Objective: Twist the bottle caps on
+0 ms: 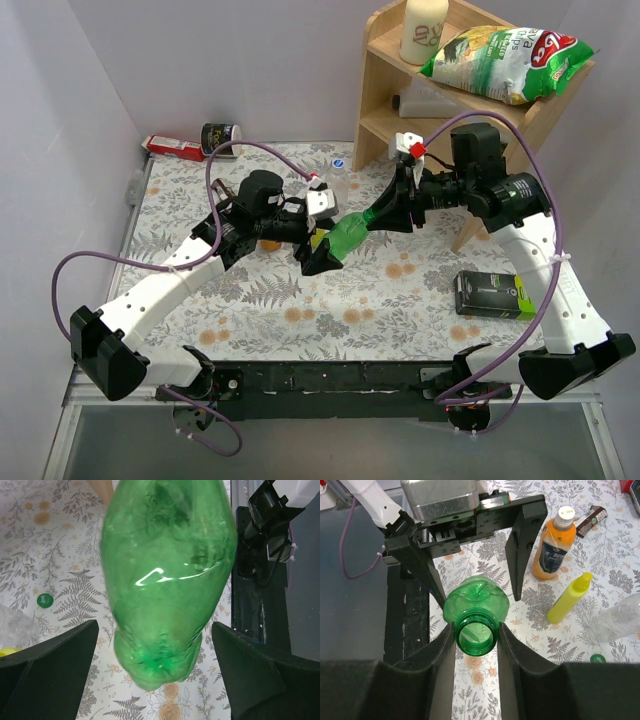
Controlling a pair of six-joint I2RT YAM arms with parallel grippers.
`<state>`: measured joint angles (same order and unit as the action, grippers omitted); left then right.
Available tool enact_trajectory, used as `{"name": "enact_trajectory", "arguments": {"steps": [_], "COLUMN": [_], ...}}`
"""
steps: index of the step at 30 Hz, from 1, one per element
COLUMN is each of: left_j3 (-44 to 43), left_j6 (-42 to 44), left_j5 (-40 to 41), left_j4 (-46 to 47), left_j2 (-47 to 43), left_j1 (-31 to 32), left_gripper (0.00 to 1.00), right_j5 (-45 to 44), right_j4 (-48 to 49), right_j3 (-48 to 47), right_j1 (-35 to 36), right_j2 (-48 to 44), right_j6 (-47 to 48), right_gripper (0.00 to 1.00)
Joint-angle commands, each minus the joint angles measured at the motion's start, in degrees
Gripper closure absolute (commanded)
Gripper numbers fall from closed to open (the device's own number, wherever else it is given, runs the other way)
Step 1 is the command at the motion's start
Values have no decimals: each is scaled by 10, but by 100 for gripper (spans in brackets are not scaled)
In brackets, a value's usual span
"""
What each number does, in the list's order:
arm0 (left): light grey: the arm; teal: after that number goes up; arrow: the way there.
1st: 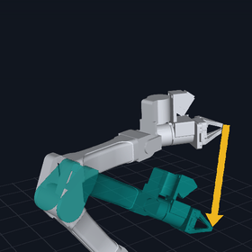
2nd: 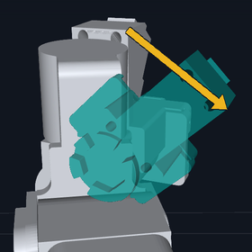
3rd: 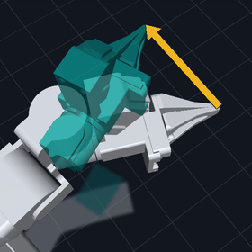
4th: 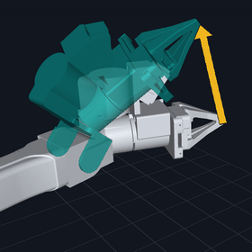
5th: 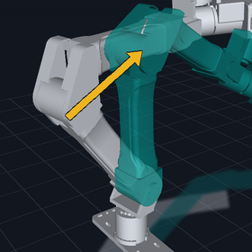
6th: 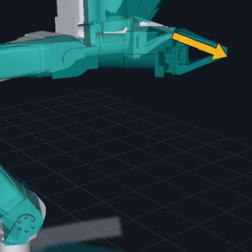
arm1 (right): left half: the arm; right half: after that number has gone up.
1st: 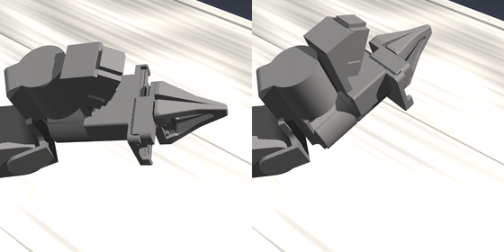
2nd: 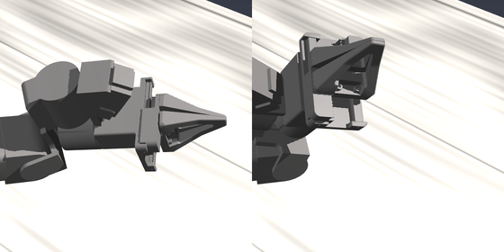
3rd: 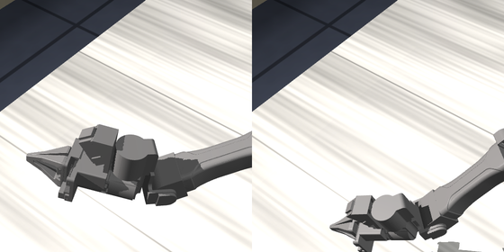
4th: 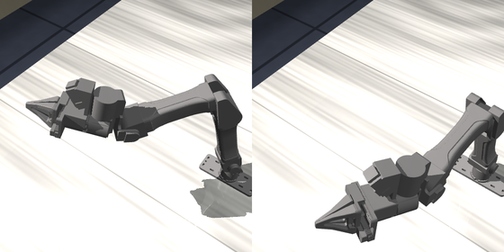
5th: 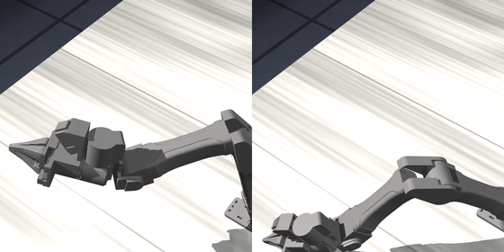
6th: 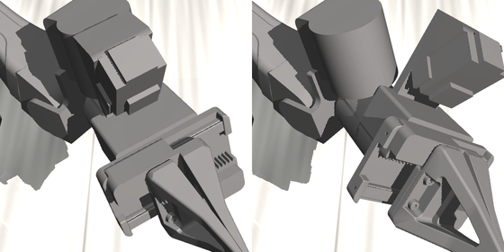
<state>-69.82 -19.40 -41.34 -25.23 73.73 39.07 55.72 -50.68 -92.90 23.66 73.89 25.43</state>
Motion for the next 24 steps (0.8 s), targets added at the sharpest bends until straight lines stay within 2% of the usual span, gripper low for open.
{"name": "enact_trajectory", "arguments": {"steps": [1,13,24], "left_j3": [-14,-8,14], "left_j6": [-6,-7,-31], "left_j5": [-14,-33,-45], "left_j4": [13,21,40], "left_j2": [-5,14,12], "left_j1": [8,13,13], "left_gripper": [6,26,28], "right_j5": [22,37,25], "right_j4": [63,66,50], "right_j3": [15,17,-2], "right_j1": [2,2,17], "right_j2": [-25,-11,13], "right_j6": [-33,-40,-20], "right_gripper": [99,99,99]}}
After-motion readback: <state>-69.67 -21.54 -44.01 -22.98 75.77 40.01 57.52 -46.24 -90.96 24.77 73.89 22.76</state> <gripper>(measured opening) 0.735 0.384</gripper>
